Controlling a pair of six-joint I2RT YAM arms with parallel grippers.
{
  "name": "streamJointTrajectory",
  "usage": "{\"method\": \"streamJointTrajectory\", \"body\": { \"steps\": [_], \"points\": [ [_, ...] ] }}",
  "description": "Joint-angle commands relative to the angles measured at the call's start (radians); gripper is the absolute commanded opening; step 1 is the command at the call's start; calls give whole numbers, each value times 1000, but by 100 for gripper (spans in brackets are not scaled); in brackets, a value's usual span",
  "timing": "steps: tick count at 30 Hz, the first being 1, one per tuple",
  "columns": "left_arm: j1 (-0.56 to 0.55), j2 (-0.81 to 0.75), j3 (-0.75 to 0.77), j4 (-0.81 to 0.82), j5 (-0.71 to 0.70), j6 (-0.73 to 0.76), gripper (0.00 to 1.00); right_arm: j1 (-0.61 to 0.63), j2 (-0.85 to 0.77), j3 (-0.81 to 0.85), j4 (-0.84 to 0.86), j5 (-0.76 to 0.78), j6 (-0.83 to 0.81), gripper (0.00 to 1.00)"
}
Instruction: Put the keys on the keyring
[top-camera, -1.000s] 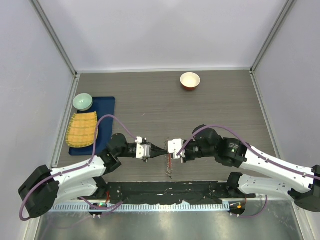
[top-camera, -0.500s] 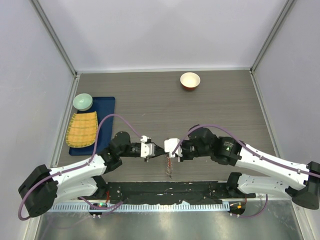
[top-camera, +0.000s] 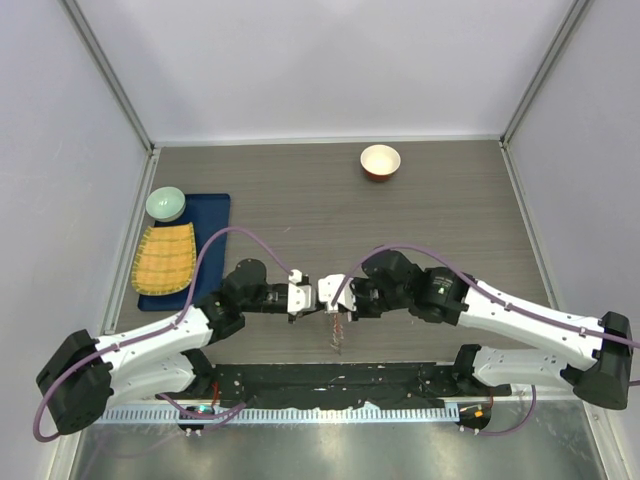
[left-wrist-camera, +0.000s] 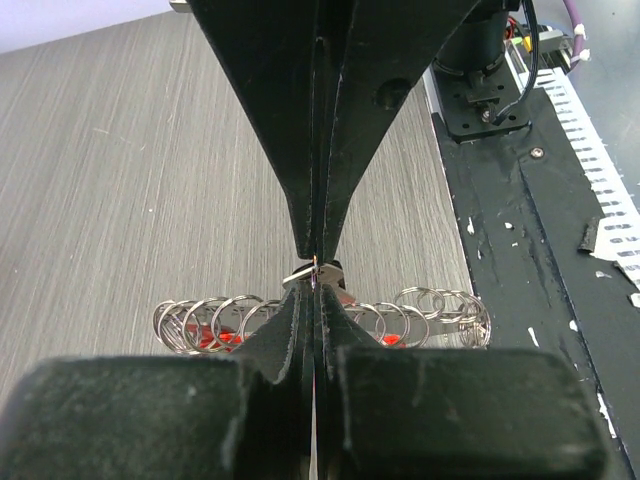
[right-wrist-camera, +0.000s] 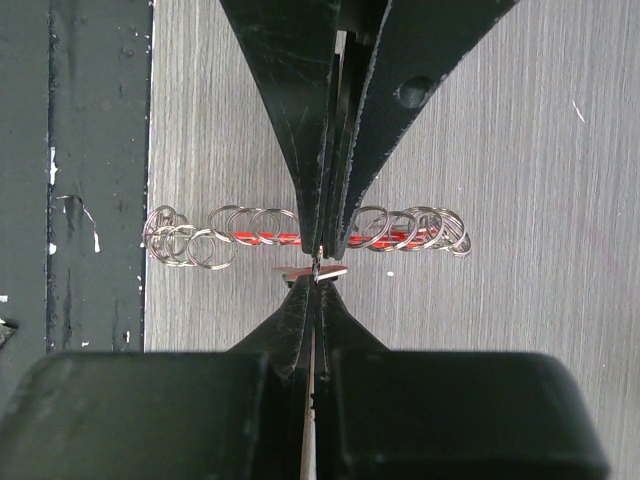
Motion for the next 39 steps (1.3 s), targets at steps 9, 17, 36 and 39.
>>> {"method": "streamJointTrajectory", "body": {
  "steps": [9,17,36,39],
  "points": [
    [-19,-11,88,-109,12,34,0,13,55,108,64,-19,-3,1],
    [-38,-22,85,-149,-14,77,0,14,83,136,67,29,49,1],
    [-72,-16,64,-106,-75,79,0,13,144,165,105,7,201,1],
    [-78,-11,64,-106,-78,81,0,11,157,165,114,7,207,1]
  ]
}}
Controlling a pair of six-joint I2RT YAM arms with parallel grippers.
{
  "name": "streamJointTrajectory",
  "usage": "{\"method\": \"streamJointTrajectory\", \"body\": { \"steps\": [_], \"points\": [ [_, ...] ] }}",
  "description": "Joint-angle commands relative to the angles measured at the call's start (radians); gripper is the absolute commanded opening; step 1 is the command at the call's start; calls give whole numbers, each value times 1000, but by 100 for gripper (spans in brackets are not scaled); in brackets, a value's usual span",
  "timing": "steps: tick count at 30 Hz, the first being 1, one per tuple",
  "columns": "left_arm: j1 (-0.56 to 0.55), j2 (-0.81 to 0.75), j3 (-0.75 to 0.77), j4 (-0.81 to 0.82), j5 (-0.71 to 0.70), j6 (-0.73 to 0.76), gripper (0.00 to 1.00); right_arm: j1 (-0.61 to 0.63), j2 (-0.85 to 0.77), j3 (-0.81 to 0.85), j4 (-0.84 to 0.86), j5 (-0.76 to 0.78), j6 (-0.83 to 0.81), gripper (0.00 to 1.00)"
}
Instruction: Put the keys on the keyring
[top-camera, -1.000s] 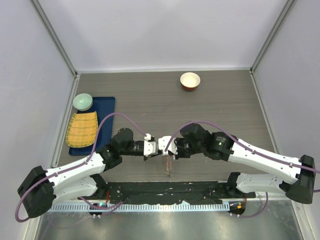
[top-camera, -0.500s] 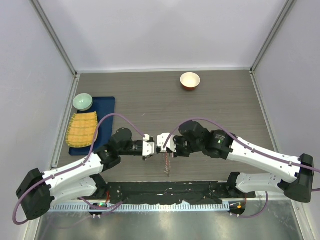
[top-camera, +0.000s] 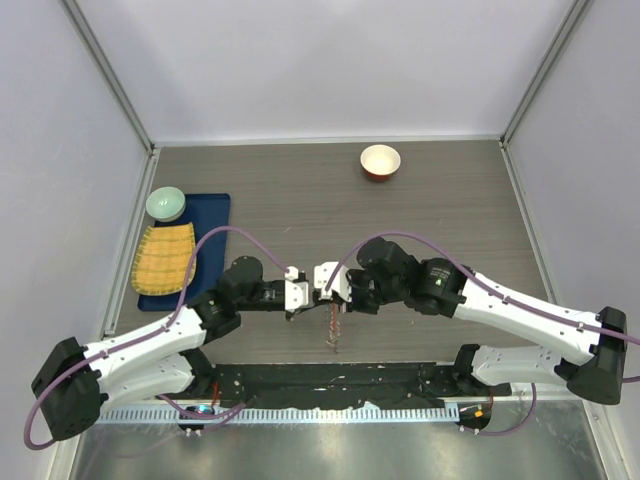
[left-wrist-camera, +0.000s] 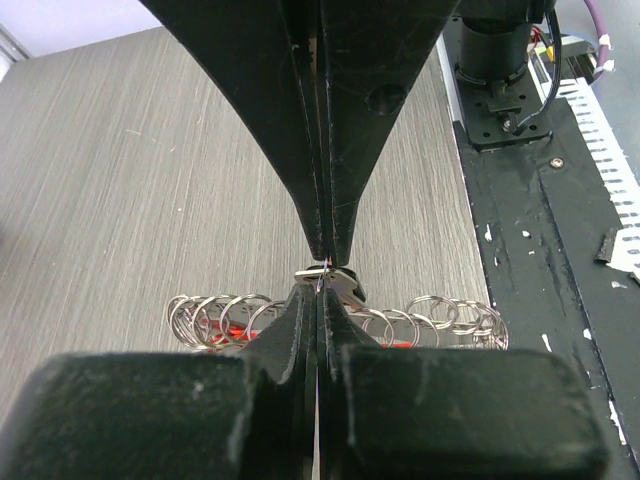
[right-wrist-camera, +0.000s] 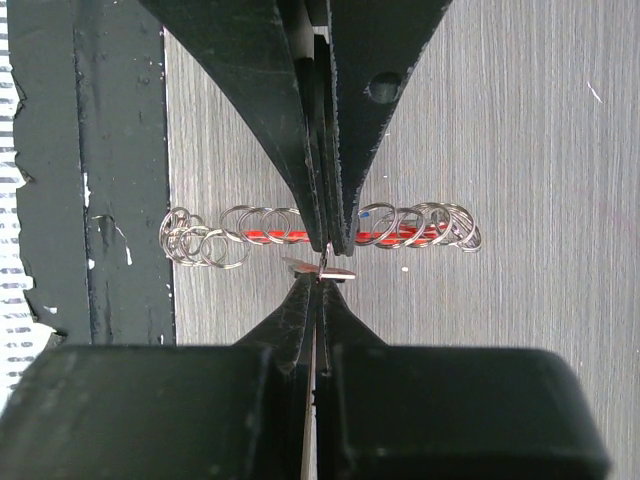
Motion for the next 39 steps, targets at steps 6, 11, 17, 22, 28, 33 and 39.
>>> {"method": "streamJointTrajectory", "body": {
  "steps": [6,11,17,22,28,33,39],
  "points": [
    [-83,36,17,17,-32,60,0,13,99,56,217,12,118,1],
    [-94,36,17,17,-20,71,0,4,109,53,242,30,130,1],
    [-108,35,18,15,-26,76,0,1,123,60,266,54,152,1],
    [-108,30,15,30,-79,59,0,1,128,50,288,26,161,1],
    [-110,20,-1,84,-124,4,0,1,122,18,317,18,161,1],
    [-108,-10,-34,170,-190,-85,0,-1,116,-10,343,20,143,1],
    [-108,-80,-69,193,-349,-194,0,-1,88,-55,343,4,94,1]
  ]
}}
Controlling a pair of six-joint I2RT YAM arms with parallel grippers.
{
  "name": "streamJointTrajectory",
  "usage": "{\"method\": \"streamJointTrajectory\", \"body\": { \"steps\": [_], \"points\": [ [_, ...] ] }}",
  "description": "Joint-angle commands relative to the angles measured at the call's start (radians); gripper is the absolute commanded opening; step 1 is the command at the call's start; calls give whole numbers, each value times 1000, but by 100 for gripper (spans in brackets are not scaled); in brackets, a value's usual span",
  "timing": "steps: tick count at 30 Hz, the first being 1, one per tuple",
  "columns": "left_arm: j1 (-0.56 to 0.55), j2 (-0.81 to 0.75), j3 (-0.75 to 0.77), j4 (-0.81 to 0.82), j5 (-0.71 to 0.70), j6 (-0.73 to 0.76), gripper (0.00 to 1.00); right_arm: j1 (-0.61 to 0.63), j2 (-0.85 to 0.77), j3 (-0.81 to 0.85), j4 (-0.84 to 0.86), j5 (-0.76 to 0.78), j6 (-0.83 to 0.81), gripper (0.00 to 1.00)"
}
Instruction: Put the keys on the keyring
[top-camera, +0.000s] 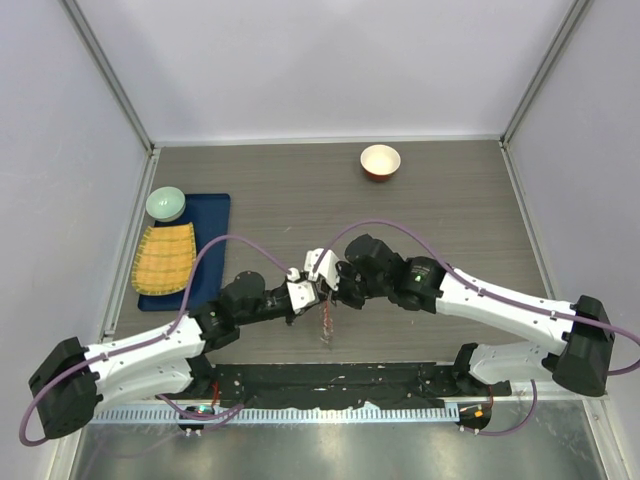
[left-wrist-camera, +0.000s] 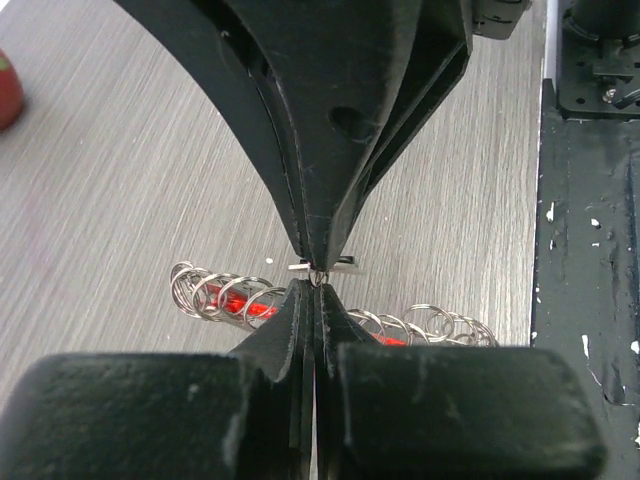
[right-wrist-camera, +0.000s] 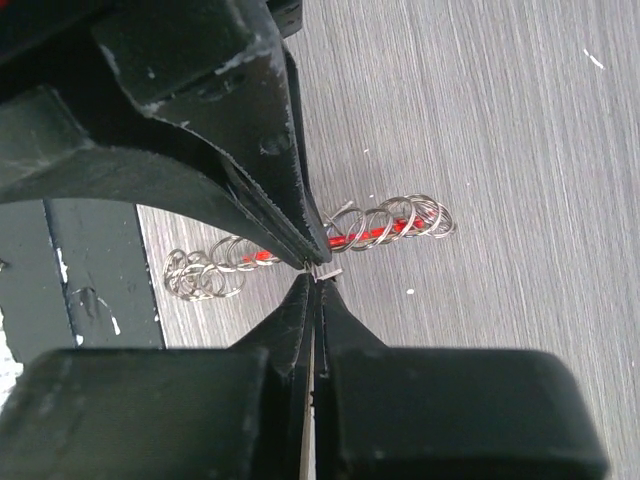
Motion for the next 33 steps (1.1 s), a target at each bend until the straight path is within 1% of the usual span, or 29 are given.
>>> {"method": "streamJointTrajectory", "body": {
  "steps": [1,2,5,10,19,25,30,31,33],
  "points": [
    [-43,-56,13,160,-81,-103,0,28,5,-39,185,-33,-79,1],
    [-43,-65,9,165,-122,-132,0,28,-1,-48,186,-30,-93,1],
    [-43,-103,-7,182,-183,-193,0,26,-24,-87,186,-33,-136,1],
    [-42,-162,-37,246,-188,-269,0,28,-36,-130,193,-35,-165,1],
    [-36,-214,-31,225,-273,-324,0,26,-65,-166,193,-53,-194,1],
    [-32,-211,-39,260,-288,-341,0,26,-72,-174,199,-49,-194,1],
    [-31,-196,-82,344,-314,-359,0,28,-96,-192,235,-49,-170,1],
    [-31,-191,-88,358,-343,-359,0,28,-111,-199,248,-41,-159,1],
    [-31,-179,-103,390,-349,-355,0,28,-131,-223,294,-17,-107,2]
  ]
}}
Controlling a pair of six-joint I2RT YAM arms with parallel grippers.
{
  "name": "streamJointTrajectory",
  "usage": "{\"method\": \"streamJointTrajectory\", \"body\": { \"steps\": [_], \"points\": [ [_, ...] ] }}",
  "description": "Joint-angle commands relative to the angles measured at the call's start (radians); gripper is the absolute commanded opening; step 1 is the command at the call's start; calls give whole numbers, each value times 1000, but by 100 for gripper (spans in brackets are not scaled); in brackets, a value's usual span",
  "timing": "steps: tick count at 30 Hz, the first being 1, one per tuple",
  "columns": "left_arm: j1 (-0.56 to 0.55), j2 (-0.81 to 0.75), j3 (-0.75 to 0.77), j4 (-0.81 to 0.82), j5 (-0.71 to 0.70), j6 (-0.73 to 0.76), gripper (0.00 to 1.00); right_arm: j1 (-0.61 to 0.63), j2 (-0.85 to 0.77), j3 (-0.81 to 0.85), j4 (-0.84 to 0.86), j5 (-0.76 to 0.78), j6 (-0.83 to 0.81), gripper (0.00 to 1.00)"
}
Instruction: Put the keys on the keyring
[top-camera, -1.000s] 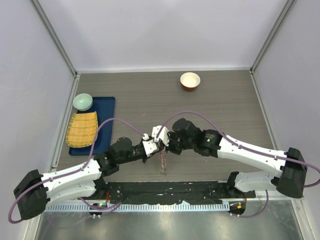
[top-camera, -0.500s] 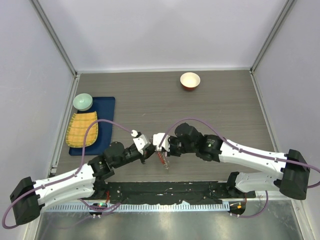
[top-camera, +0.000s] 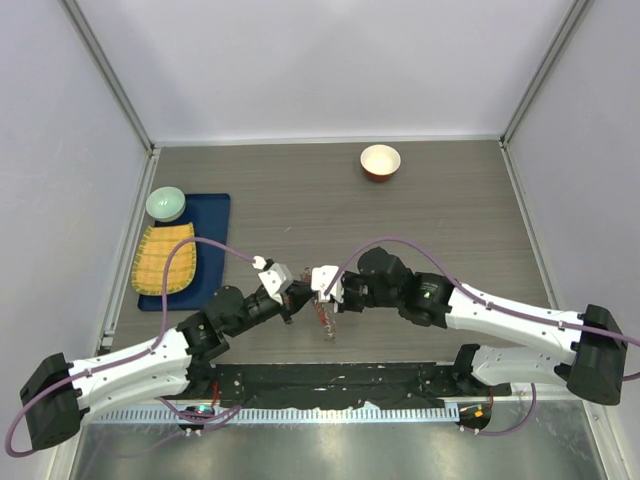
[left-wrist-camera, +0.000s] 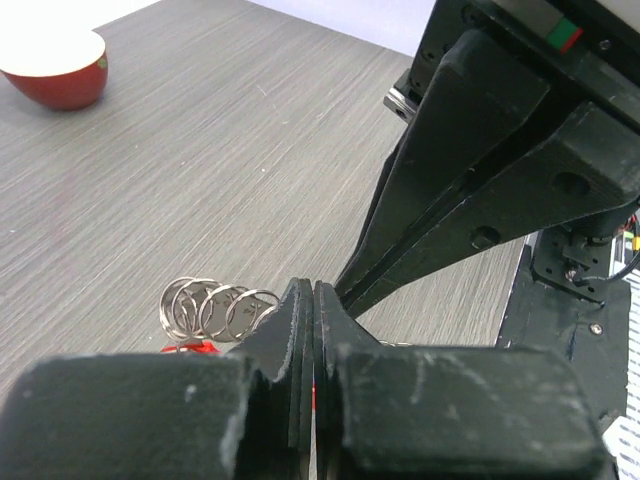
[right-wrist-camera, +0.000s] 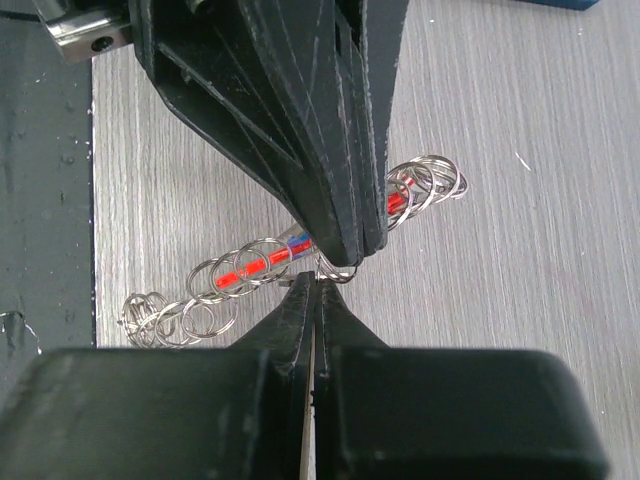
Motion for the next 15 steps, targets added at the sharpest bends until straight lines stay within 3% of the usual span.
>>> {"method": "streamJointTrajectory", "body": {
  "steps": [1,5,10,12,15],
  "points": [
    [10,19,-13,259,-79,-2,0,7,-54,-54,49,33,87,4],
    [10,60,-68,378,-79,8,0,4,-110,-74,91,73,161,9],
    [10,124,-123,551,-66,30,0,-59,-126,-91,105,77,277,26],
    [8,149,-132,579,-58,31,0,-111,-138,-111,137,-22,320,34],
    [10,163,-139,610,-58,44,0,-228,-175,-155,204,-200,400,35]
  ]
}}
